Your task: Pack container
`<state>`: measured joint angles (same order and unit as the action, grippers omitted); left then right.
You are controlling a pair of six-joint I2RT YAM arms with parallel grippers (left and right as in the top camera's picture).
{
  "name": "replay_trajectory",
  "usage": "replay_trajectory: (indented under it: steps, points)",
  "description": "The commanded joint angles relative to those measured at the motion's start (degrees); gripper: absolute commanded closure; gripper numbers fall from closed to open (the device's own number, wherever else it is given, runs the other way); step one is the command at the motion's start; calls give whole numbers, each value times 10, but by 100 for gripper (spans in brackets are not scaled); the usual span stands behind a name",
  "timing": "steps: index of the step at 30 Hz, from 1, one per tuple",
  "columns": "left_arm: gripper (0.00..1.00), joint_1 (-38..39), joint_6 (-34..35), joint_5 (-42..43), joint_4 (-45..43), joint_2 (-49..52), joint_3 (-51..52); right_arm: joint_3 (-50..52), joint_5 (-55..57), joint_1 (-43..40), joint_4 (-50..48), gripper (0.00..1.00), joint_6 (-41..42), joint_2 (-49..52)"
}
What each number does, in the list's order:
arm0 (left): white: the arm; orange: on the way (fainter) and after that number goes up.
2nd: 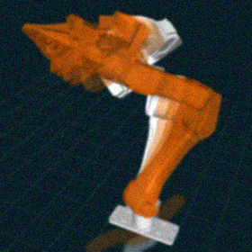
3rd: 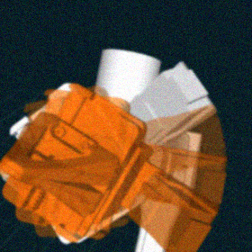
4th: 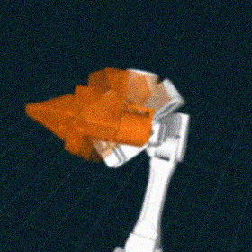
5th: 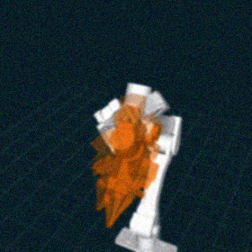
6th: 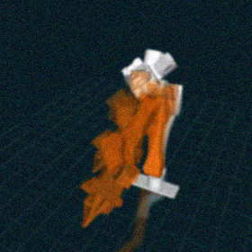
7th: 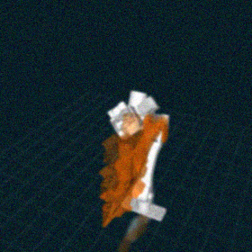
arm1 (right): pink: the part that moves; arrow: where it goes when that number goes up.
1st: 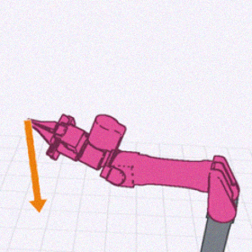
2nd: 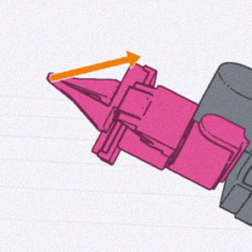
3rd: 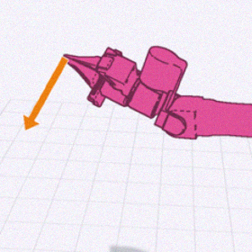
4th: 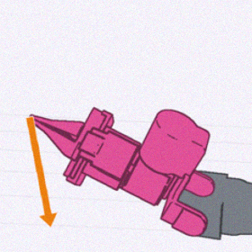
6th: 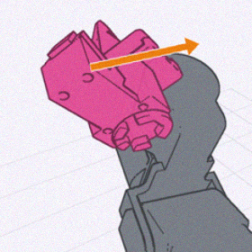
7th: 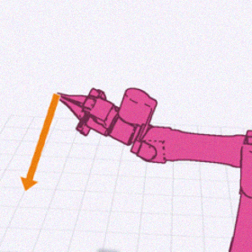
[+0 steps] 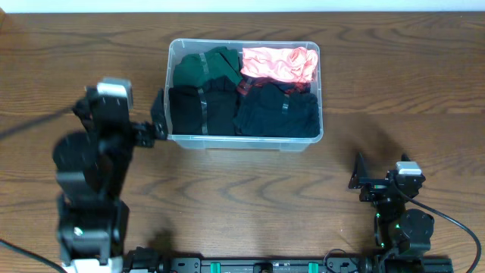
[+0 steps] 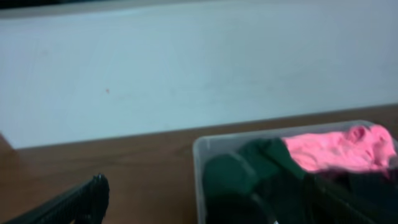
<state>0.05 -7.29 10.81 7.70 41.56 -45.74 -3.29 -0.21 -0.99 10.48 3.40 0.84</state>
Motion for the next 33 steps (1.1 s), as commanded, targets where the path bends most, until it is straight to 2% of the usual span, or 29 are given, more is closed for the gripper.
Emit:
replay_trajectory:
  steps: [1,6,13,33]
  points:
    - [2,1,7,38,-45,-59,89,2,6,-4,0,1,2,-5]
    - [2,1,28,42,-104,-135,203,2,6,-5,0,1,2,-5]
    - [2,1,35,42,-117,-224,298,2,6,-5,0,1,2,-5]
    - [2,1,35,25,-117,-398,438,2,6,-5,0,1,2,-5]
